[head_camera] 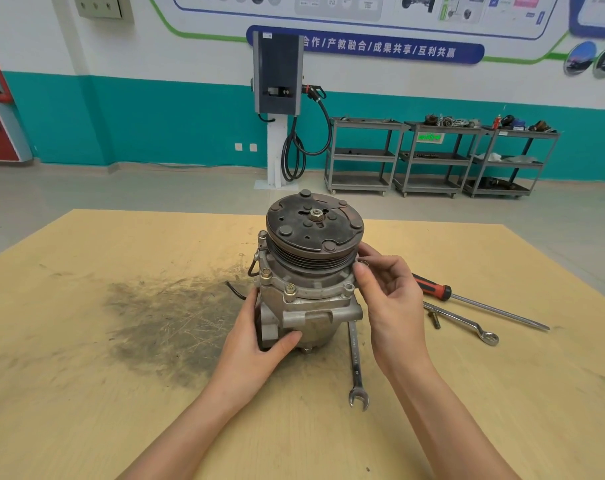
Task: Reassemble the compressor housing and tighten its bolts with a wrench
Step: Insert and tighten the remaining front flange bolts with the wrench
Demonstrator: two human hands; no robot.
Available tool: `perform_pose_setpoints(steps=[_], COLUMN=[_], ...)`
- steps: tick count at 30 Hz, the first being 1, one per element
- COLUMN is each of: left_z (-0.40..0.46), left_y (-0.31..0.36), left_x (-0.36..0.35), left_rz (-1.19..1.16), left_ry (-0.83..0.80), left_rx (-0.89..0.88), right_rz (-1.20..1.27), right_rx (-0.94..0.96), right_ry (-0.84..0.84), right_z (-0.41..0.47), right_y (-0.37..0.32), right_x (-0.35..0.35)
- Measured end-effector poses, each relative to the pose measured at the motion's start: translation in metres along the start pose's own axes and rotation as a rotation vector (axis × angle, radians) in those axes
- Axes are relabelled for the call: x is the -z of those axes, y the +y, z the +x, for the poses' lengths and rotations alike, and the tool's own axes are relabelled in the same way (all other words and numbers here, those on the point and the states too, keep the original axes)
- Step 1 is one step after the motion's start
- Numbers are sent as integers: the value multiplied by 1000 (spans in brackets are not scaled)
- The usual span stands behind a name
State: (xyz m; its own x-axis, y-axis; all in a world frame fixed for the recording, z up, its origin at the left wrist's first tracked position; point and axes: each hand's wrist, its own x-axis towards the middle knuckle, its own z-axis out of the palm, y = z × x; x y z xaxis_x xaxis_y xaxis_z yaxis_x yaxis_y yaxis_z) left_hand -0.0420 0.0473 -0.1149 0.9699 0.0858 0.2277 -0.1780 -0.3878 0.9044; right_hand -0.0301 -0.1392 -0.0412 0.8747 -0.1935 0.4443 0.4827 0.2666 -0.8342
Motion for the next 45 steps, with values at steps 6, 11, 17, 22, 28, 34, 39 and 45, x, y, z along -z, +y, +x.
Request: perform_pose_setpoints(steps=[6,11,17,22,28,34,39,45], left_z=[1,2,1,0,-1,-1,1,0], left_y=[1,1,2,4,6,5,2,5], left_x=[1,1,1,2,1,2,2,2], left_rz=[-3,21,21,19,27,26,36,16], left_ry=[-12,-14,-14,-16,-9,-13,-8,-19], left_rx=[-16,-20,-13,4,8,16,18,21], right_rz=[-29,-52,-38,-32,-23,-48,-44,-53], right_rx=[4,7,-4,-10,-10,1,5,-3], right_ry=[-27,-15,-19,-5,-10,-23,-22,-41], right_z=[-3,-1,-2,-1,-3,-1,-2,0], right_y=[1,0,4,2,2,2,3,2], right_x=[1,1,3,3,2,3,2,5])
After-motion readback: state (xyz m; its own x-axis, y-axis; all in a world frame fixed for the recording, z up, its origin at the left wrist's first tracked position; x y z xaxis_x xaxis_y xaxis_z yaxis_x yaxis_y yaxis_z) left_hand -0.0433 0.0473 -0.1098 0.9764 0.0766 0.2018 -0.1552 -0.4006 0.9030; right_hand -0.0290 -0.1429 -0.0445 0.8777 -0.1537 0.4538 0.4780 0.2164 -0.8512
